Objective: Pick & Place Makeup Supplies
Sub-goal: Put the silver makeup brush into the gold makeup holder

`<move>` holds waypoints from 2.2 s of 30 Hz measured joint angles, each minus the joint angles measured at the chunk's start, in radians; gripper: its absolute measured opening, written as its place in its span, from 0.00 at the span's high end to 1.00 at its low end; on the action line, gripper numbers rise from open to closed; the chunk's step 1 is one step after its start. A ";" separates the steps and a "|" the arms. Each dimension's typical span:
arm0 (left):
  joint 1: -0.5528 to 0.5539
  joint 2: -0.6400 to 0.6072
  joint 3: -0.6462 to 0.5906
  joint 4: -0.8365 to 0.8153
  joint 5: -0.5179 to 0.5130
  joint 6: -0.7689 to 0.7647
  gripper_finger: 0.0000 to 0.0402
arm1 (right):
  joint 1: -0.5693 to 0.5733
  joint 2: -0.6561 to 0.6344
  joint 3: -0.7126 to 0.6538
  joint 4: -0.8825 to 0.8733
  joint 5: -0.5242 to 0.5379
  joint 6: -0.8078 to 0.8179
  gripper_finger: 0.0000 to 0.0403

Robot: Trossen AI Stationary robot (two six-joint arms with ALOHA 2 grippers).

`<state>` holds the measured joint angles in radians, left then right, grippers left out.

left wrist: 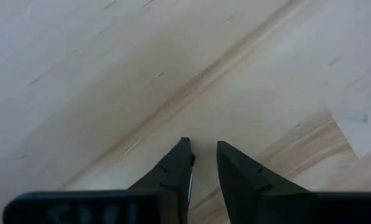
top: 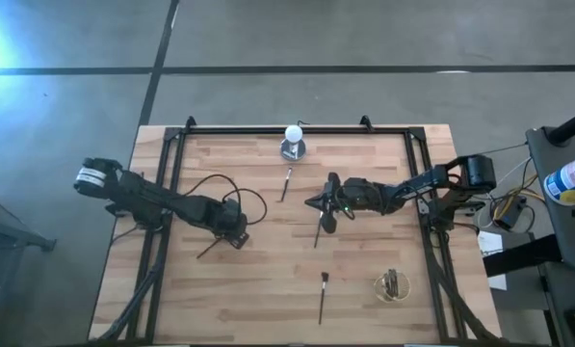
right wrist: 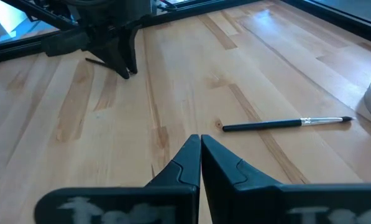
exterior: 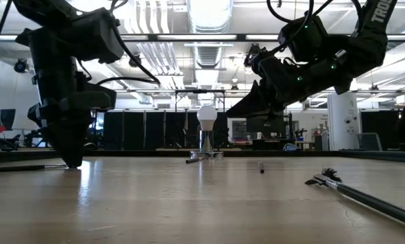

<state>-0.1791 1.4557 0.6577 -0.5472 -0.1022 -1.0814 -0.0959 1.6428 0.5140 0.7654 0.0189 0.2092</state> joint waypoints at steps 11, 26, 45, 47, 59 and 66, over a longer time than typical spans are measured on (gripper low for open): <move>-0.020 0.037 -0.003 -0.030 0.015 -0.056 0.98 | 0.000 0.000 0.000 -0.001 0.000 0.000 0.98; 0.021 -0.237 -0.014 0.107 -0.188 0.061 1.00 | 0.002 -0.008 0.000 0.003 0.001 0.016 0.98; 0.223 -0.044 -0.153 1.533 0.103 0.633 1.00 | 0.094 0.030 0.130 0.166 -0.044 0.196 0.80; 0.225 -0.023 -0.141 1.550 0.113 0.651 1.00 | 0.093 0.029 0.145 0.172 -0.035 0.206 0.74; 0.226 -0.006 -0.113 1.572 0.123 0.714 1.00 | 0.087 0.038 0.209 0.192 -0.017 0.227 0.66; 0.226 -0.007 -0.108 1.580 0.124 0.719 1.00 | 0.087 0.056 0.232 0.169 -0.018 0.201 0.89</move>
<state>0.0471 1.4485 0.5499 1.0328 0.0217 -0.3622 -0.0092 1.6989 0.7460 0.9346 0.0010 0.4101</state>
